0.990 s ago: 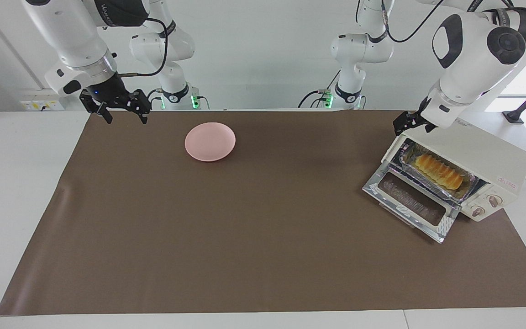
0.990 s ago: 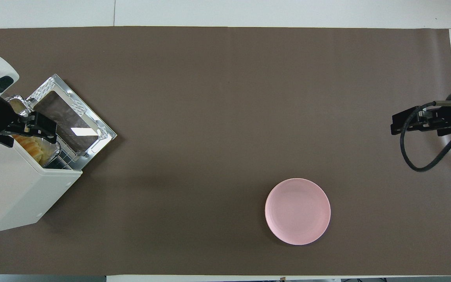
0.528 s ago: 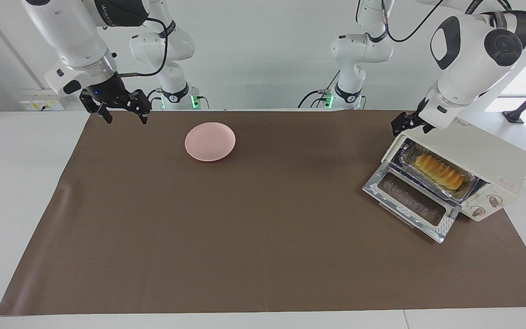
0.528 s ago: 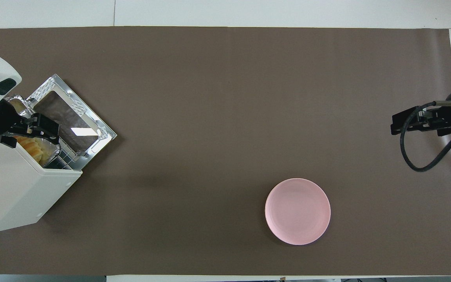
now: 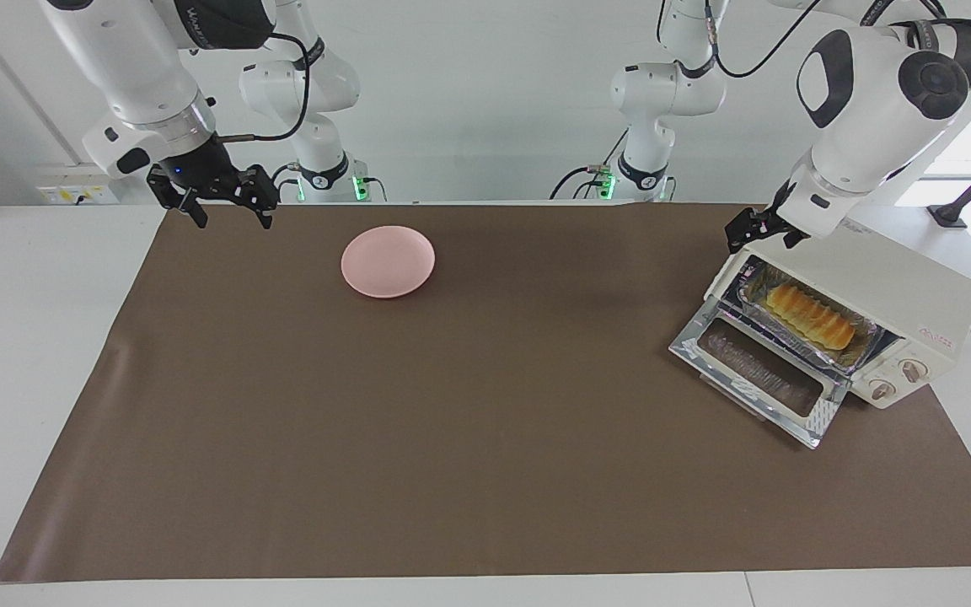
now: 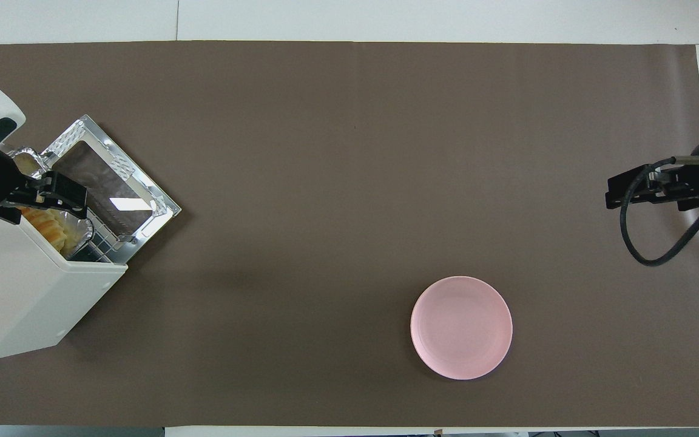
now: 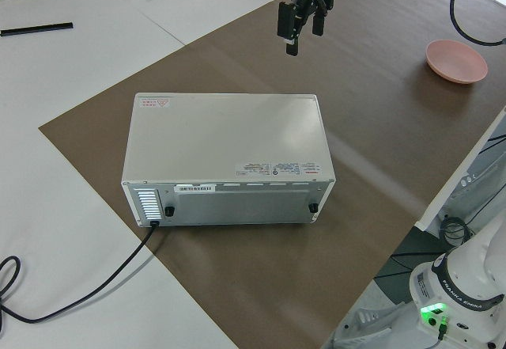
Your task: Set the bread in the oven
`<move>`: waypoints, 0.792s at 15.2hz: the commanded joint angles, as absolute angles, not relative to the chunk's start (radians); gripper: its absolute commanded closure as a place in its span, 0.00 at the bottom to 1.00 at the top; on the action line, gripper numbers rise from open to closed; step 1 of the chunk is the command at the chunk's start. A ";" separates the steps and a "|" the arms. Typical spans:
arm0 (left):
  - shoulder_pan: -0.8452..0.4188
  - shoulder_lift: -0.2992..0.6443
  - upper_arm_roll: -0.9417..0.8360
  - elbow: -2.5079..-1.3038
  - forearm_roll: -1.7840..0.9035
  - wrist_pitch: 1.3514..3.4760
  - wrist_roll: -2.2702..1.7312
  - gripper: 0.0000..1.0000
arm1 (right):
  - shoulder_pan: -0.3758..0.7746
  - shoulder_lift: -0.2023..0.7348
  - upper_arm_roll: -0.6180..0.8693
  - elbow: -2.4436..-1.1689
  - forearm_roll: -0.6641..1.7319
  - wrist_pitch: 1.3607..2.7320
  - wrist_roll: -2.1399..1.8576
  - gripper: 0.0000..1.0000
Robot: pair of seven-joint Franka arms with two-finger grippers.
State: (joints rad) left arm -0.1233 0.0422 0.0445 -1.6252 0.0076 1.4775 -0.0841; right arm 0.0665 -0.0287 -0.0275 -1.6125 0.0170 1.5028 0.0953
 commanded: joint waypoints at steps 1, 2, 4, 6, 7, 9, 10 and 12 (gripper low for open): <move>-0.098 0.034 0.031 -1.580 -0.002 1.451 -0.071 0.00 | 0.052 -0.044 -0.014 -1.626 0.002 1.494 0.103 0.00; -0.098 0.034 0.031 -1.582 -0.002 1.453 -0.071 0.00 | 0.052 -0.044 -0.014 -1.626 0.002 1.494 0.104 0.00; -0.098 0.034 0.029 -1.583 -0.002 1.463 -0.064 0.00 | 0.052 -0.044 -0.014 -1.628 0.002 1.494 0.104 0.00; -0.098 0.034 0.028 -1.580 -0.002 1.463 -0.055 0.00 | 0.052 -0.044 -0.014 -1.626 0.002 1.494 0.104 0.00; -0.098 0.034 0.028 -1.582 -0.002 1.468 -0.054 0.00 | 0.052 -0.044 -0.014 -1.628 0.002 1.494 0.104 0.00; -0.097 0.034 0.028 -1.580 -0.002 1.479 -0.054 0.00 | 0.052 -0.044 -0.014 -1.626 0.002 1.494 0.104 0.00; -0.097 0.035 0.026 -1.580 -0.002 1.483 -0.055 0.00 | 0.052 -0.044 -0.014 -1.626 0.002 1.494 0.104 0.00; -0.097 0.035 0.026 -1.583 -0.002 1.489 -0.054 0.00 | 0.052 -0.044 -0.014 -1.626 0.002 1.494 0.104 0.00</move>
State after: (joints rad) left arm -0.1140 0.0373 0.0391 -1.5871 0.0076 1.4781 -0.0695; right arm 0.0665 -0.0288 -0.0275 -1.6126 0.0170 1.5028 0.0953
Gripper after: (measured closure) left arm 0.000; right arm 0.000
